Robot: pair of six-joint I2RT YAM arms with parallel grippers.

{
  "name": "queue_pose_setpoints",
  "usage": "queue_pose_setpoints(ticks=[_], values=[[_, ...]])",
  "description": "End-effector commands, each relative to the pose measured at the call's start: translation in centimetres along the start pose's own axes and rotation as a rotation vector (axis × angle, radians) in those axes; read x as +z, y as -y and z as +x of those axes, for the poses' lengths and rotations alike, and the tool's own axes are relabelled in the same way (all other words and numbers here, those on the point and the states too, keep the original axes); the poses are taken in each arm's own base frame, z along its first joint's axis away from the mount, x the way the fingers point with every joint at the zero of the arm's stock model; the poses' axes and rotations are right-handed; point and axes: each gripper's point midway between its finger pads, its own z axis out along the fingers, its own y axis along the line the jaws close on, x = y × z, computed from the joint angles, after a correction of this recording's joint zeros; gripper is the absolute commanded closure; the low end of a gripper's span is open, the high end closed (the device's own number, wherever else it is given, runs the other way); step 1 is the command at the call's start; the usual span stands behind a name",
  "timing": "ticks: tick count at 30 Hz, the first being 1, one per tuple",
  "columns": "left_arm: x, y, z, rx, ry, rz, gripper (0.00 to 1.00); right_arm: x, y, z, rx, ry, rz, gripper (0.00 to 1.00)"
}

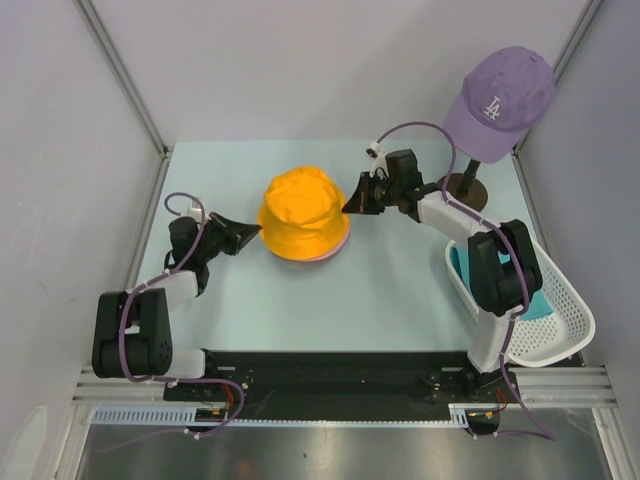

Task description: Stack the hats

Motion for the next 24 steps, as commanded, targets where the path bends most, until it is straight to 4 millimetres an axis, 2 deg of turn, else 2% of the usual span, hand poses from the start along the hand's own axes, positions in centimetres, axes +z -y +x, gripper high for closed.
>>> queue_pose_setpoints(ticks=[1, 6, 14, 18, 21, 22, 23, 24], values=[[0.2, -1.5, -0.2, 0.043, 0.01, -0.084, 1.0, -1.0, 4.3, 5.1, 0.027, -0.143, 0.182, 1.0], [0.2, -1.8, -0.7, 0.079, 0.013, -0.124, 1.0, -1.2, 6.4, 6.1, 0.04, -0.155, 0.265, 1.0], [-0.5, -2.6, -2.0, 0.176, 0.034, -0.235, 1.0, -1.8, 8.3, 6.7, 0.051, -0.156, 0.377, 1.0], [-0.8, -3.9, -1.9, 0.196, 0.02, -0.3, 1.0, -2.4, 9.0, 6.8, 0.063, -0.14, 0.442, 1.0], [-0.7, -3.1, -2.0, 0.265, -0.003, -0.28, 1.0, -2.7, 8.0, 5.3, 0.048, -0.089, 0.424, 1.0], [-0.5, -2.0, -2.4, 0.316, -0.006, -0.263, 1.0, -2.6, 7.2, 4.6, 0.037, -0.069, 0.394, 1.0], [-0.6, -1.5, -2.3, 0.331, -0.015, -0.26, 0.97, -2.8, 6.3, 3.8, 0.021, -0.052, 0.365, 0.99], [-0.5, -0.3, -3.0, 0.361, -0.005, -0.243, 0.89, -2.8, 5.6, 3.2, 0.012, -0.039, 0.344, 0.92]])
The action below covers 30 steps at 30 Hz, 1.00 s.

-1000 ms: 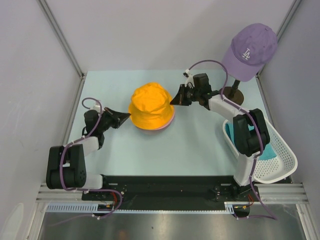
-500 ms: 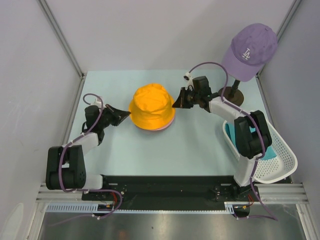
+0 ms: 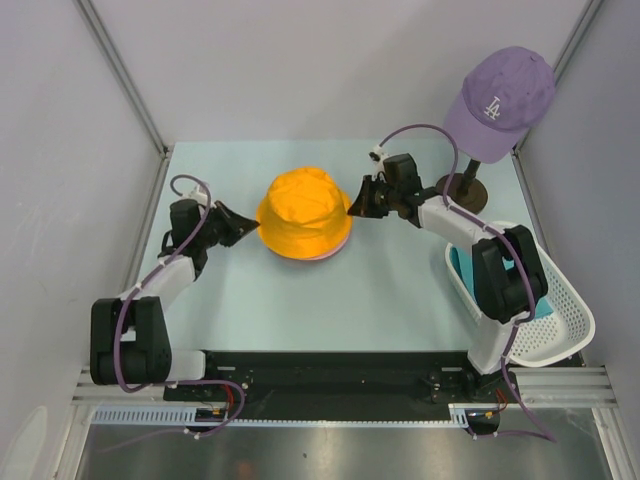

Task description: Stack the hats

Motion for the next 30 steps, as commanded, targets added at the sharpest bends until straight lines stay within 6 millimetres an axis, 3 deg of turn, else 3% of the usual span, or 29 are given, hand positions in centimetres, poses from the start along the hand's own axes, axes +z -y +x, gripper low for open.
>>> queue_pose_setpoints(ticks=[1, 3, 4, 6, 8, 9, 12, 13, 16, 17, 22, 24, 26, 27, 30], values=[[-0.8, -0.6, -2.0, 0.141, 0.028, -0.111, 0.68, -1.7, 3.3, 1.6, -0.004, -0.066, 0.161, 0.68], [-1.6, -0.4, -2.6, 0.145, 0.037, -0.15, 0.56, -2.3, 2.2, 0.6, -0.018, -0.047, 0.146, 0.47], [-2.3, 0.2, -3.2, 0.151, 0.047, -0.165, 0.41, -2.9, 1.9, 0.0, -0.018, -0.038, 0.153, 0.37], [-3.1, 0.7, -4.8, 0.172, 0.096, -0.21, 0.26, -4.5, 1.2, -0.6, -0.024, -0.018, 0.155, 0.35], [-4.4, 0.7, -5.4, 0.176, 0.118, -0.262, 0.17, -5.9, 1.0, -0.6, -0.03, -0.01, 0.168, 0.33], [-5.0, 0.8, -6.4, 0.185, 0.152, -0.293, 0.11, -7.7, 0.5, -1.0, -0.038, 0.016, 0.179, 0.32], [-6.6, 1.1, -7.4, 0.19, 0.193, -0.338, 0.07, -10.6, 0.8, -0.3, -0.036, 0.031, 0.235, 0.31], [-7.3, 1.0, -7.6, 0.19, 0.214, -0.365, 0.06, -12.6, 0.1, -0.9, -0.041, 0.072, 0.235, 0.31], [-8.5, 1.5, -8.4, 0.203, 0.259, -0.386, 0.04, -16.3, 0.9, 0.1, -0.025, 0.104, 0.322, 0.31], [-8.7, 1.7, -8.5, 0.214, 0.264, -0.381, 0.03, -17.2, 1.4, 0.6, -0.018, 0.1, 0.347, 0.31], [-9.2, 3.4, -8.3, 0.34, 0.243, -0.371, 0.04, -24.4, 9.7, 2.0, 0.139, 0.103, 0.699, 0.31], [-8.6, 5.9, -7.4, 0.416, 0.229, -0.332, 0.05, -26.2, 11.5, 3.0, 0.185, 0.08, 0.768, 0.32], [-8.2, 7.5, -7.4, 0.459, 0.251, -0.319, 0.05, -27.2, 13.0, 3.7, 0.217, 0.059, 0.819, 0.32], [-7.9, 9.4, -6.8, 0.488, 0.246, -0.277, 0.05, -27.4, 13.5, 4.3, 0.216, 0.038, 0.839, 0.32], [-7.4, 11.8, -6.5, 0.486, 0.257, -0.224, 0.04, -27.1, 14.7, 6.0, 0.213, -0.019, 0.871, 0.34]])
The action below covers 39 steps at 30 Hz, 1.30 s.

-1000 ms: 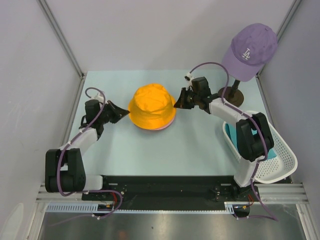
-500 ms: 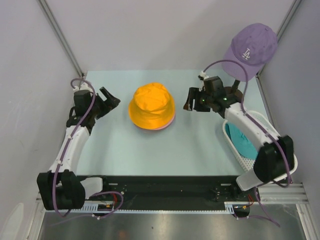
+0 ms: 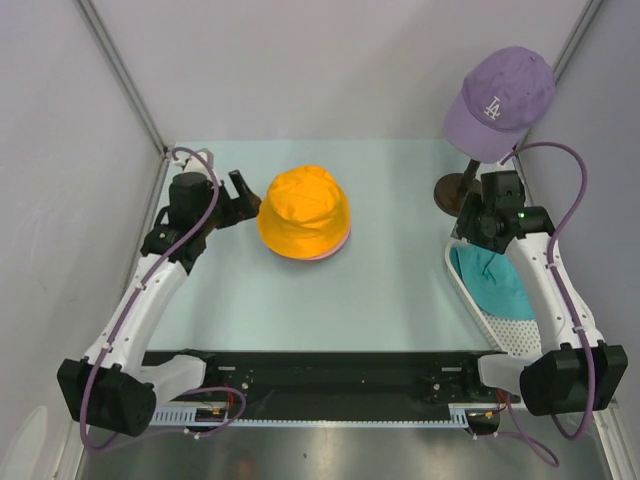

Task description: Stack the hats

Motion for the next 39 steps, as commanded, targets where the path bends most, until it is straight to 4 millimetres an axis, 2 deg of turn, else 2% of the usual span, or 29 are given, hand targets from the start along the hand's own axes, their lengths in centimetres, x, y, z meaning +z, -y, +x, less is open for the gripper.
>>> queue_pose_setpoints(ticks=[1, 5, 10, 14, 17, 25, 27, 28, 29, 31, 32, 34, 35, 37, 38, 39], values=[[-1.4, 3.4, -3.7, 0.045, 0.117, 0.048, 0.05, 0.9, 2.7, 3.5, -0.061, -0.114, 0.107, 0.35], [-2.2, 4.3, -3.9, 0.046, 0.129, 0.065, 0.04, 2.1, 3.3, 4.3, -0.089, -0.131, 0.132, 0.38], [-3.2, 3.3, -3.2, 0.044, 0.133, 0.038, 0.04, 4.0, 3.3, 4.5, -0.118, -0.172, 0.154, 0.43], [-4.1, 2.9, -3.0, 0.056, 0.134, 0.029, 0.04, 5.3, 2.5, 4.4, -0.129, -0.183, 0.12, 0.44], [-4.4, 2.8, -3.2, 0.06, 0.136, 0.023, 0.04, 5.7, 2.1, 4.2, -0.122, -0.176, 0.11, 0.44], [-5.2, 3.3, -4.3, 0.064, 0.162, 0.035, 0.04, 7.9, 2.9, 5.9, -0.153, -0.235, 0.15, 0.46], [-5.2, 4.1, -4.7, 0.091, 0.165, 0.07, 0.05, 8.1, 3.1, 6.2, -0.17, -0.248, 0.162, 0.56], [-5.3, 4.3, -4.9, 0.106, 0.168, 0.079, 0.05, 7.9, 3.4, 6.1, -0.179, -0.25, 0.173, 0.62], [-5.5, 5.1, -5.1, 0.12, 0.174, 0.105, 0.05, 7.6, 3.4, 5.9, -0.188, -0.247, 0.172, 0.75], [-5.8, 6.4, -5.5, 0.149, 0.193, 0.151, 0.05, 6.6, 3.6, 5.5, -0.199, -0.233, 0.17, 0.91], [-6.0, 7.6, -5.6, 0.158, 0.203, 0.186, 0.05, 5.9, 3.4, 4.6, -0.201, -0.21, 0.161, 1.0], [-6.1, 9.3, -5.4, 0.185, 0.201, 0.25, 0.05, 4.0, 3.3, 4.2, -0.198, -0.204, 0.145, 1.0], [-6.1, 10.7, -5.3, 0.198, 0.197, 0.291, 0.05, 2.8, 2.7, 2.6, -0.196, -0.162, 0.127, 1.0], [-6.1, 12.5, -4.7, 0.226, 0.181, 0.35, 0.05, 0.1, 2.1, 1.6, -0.221, -0.119, 0.109, 1.0], [-6.1, 14.4, -3.9, 0.249, 0.157, 0.416, 0.06, -1.0, 1.6, 1.0, -0.234, -0.101, 0.096, 1.0], [-6.1, 15.3, -3.5, 0.266, 0.151, 0.447, 0.06, -2.9, 0.1, -0.6, -0.239, -0.041, 0.057, 1.0]])
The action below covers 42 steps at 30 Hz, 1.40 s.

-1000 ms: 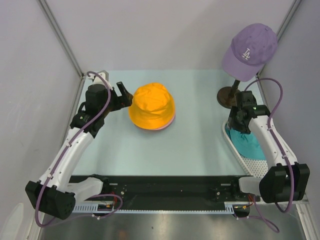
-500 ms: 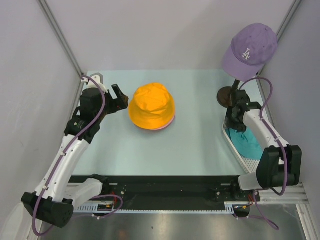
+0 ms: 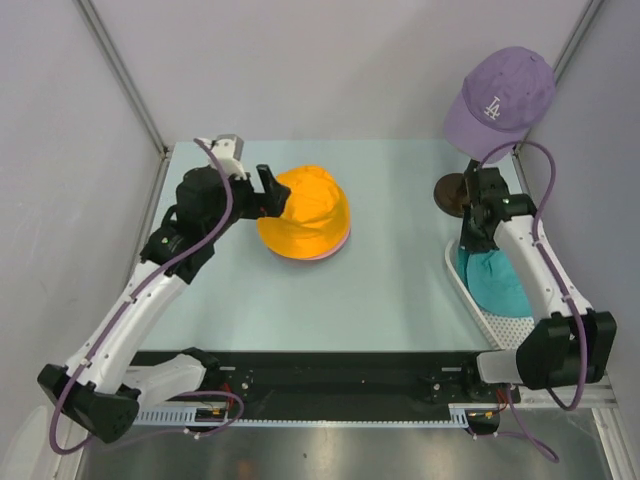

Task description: Stack the hats

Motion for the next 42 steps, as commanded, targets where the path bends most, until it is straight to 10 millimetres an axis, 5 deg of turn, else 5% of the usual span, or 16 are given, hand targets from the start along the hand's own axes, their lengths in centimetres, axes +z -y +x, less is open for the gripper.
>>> queue_pose_setpoints(ticks=[1, 6, 8, 14, 20, 25, 32, 37, 42], values=[[0.5, 6.6, -1.4, 0.097, 0.031, 0.242, 0.07, -9.3, -0.6, -3.3, -0.046, 0.189, -0.058, 1.0], [0.3, 13.0, -0.6, 0.133, 0.01, 0.424, 0.06, -16.1, -3.9, -5.3, -0.048, 0.305, -0.196, 1.0], [-0.3, 15.4, -0.5, 0.142, 0.01, 0.509, 0.06, -17.5, -6.7, -5.3, -0.069, 0.304, -0.289, 1.0], [-0.6, 18.7, -0.2, 0.148, -0.005, 0.592, 0.05, -22.5, -13.7, -7.1, -0.066, 0.363, -0.516, 1.0], [-1.0, 19.3, 0.2, 0.16, -0.022, 0.632, 0.05, -24.7, -18.2, -7.7, -0.103, 0.384, -0.616, 1.0], [0.9, 16.4, 1.7, 0.182, -0.034, 0.47, 0.05, -26.3, -20.7, -7.9, -0.118, 0.388, -0.707, 1.0], [2.1, 14.3, 2.0, 0.203, -0.013, 0.353, 0.05, -29.1, -21.1, -7.7, -0.119, 0.414, -0.804, 1.0], [2.8, 14.5, 2.8, 0.204, -0.02, 0.363, 0.05, -30.2, -21.2, -7.2, -0.133, 0.412, -0.857, 1.0], [3.2, 15.7, 2.6, 0.192, 0.005, 0.418, 0.17, -31.2, -21.2, -6.8, -0.151, 0.415, -0.897, 1.0]])
